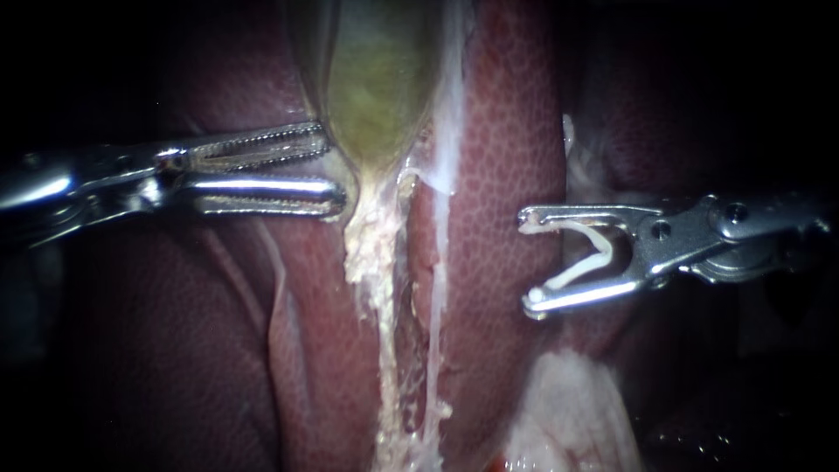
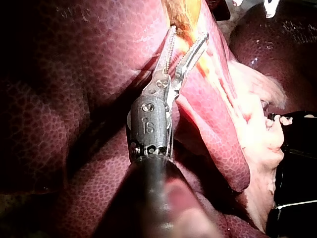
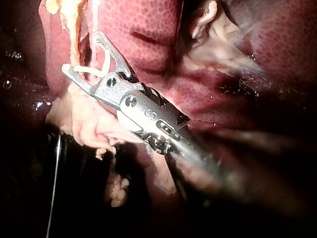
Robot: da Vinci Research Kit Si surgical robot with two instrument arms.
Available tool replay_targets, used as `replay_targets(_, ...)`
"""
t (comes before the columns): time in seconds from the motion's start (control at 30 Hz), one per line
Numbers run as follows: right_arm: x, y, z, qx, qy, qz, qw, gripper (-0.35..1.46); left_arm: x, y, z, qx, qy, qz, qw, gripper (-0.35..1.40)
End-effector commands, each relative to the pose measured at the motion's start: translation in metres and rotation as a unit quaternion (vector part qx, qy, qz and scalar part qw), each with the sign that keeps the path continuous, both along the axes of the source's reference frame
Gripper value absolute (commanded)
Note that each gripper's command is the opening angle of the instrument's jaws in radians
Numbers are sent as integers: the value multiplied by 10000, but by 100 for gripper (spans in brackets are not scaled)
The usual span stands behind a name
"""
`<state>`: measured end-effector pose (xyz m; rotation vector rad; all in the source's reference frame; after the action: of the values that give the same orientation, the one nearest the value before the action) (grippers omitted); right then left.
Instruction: Grabbing gallbladder
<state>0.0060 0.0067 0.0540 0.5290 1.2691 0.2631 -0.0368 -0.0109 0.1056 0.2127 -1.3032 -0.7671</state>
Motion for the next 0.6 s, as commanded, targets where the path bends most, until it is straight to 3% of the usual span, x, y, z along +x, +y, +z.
replay_targets(0.03, 0, 0, 0, 0, 0, 0, 10000, 59, 0, 0, 0, 0, -1, 1, 10000, 36)
replay_targets(0.6, 0, 0, 0, 0, 0, 0, 10000, 59, 3, -5, 2, 14, -7, -2, 10000, 36)
